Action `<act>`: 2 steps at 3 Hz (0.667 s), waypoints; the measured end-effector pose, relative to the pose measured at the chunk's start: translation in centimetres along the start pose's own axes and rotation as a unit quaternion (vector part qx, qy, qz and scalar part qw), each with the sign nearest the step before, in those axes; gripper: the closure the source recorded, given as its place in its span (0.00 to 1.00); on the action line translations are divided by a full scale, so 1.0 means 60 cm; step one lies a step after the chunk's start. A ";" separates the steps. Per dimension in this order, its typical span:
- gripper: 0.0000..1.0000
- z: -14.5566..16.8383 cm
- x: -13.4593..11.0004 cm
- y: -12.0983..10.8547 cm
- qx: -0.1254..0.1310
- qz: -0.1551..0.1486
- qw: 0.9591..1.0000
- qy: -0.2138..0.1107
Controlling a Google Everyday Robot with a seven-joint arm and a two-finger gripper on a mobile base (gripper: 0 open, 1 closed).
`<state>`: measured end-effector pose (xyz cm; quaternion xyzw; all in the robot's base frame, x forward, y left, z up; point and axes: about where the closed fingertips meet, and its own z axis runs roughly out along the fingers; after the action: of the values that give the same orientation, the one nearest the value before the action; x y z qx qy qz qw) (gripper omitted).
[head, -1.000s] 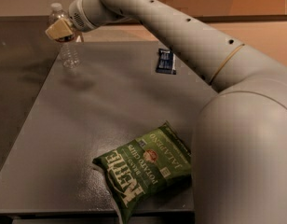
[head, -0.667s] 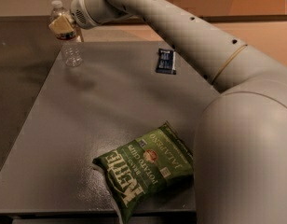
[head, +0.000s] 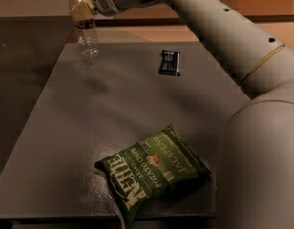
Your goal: Move water bottle near rxbar blueberry
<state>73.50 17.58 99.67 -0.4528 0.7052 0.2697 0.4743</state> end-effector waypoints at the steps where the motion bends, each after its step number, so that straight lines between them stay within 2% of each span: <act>1: 1.00 -0.062 0.017 -0.049 0.026 0.009 0.999 0.021; 2: 1.00 -0.111 0.059 -0.096 0.052 0.030 0.997 0.048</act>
Offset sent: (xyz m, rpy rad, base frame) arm 0.0309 -0.1611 -0.0106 -0.1244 0.0985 -0.2243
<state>75.35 8.29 99.40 -0.4184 0.7537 0.2244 0.4546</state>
